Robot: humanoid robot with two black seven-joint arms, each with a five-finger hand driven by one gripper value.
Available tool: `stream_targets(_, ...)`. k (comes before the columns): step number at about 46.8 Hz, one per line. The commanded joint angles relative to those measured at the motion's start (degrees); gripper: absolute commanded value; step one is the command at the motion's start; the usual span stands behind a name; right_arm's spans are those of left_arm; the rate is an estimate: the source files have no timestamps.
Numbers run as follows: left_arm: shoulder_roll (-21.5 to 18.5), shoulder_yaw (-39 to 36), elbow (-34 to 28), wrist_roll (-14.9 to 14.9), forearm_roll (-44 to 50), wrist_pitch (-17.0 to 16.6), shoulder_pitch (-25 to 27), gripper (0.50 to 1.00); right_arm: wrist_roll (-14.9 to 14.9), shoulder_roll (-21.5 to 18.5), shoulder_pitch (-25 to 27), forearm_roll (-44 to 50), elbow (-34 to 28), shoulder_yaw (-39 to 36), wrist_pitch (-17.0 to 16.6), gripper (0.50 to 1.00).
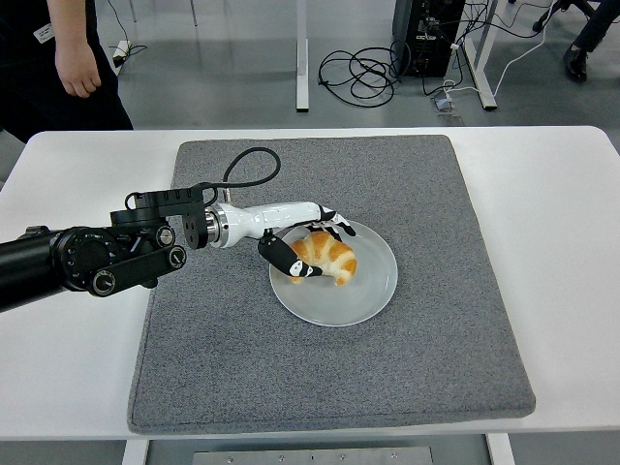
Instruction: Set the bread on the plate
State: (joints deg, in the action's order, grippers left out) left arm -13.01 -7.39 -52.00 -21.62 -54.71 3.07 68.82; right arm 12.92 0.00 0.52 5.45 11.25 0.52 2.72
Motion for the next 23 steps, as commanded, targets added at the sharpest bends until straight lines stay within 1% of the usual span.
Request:
stream_targets(1, 0.01, -0.08, -0.03, 0.00, 1.62, 0.18, 0.17, 0.808, 0.00, 0.00, 0.01, 0.00, 0.00, 0.00, 0.00, 1.000)
stream_targets(7, 0.01, -0.16, -0.03, 0.00, 2.77, 0.18, 0.17, 0.867, 0.00, 0.00, 0.01, 0.00, 0.00, 0.00, 0.00, 1.000)
stream_targets(14, 0.01, -0.34, -0.03, 0.00, 2.77, 0.18, 0.08, 0.896, 0.00, 0.00, -0.08, 0.00, 0.00, 0.00, 0.00, 1.000)
stream_targets(23, 0.01, -0.16, -0.03, 0.00, 2.86, 0.18, 0.08, 0.910, 0.00, 0.00, 0.01, 0.00, 0.00, 0.00, 0.00, 1.000)
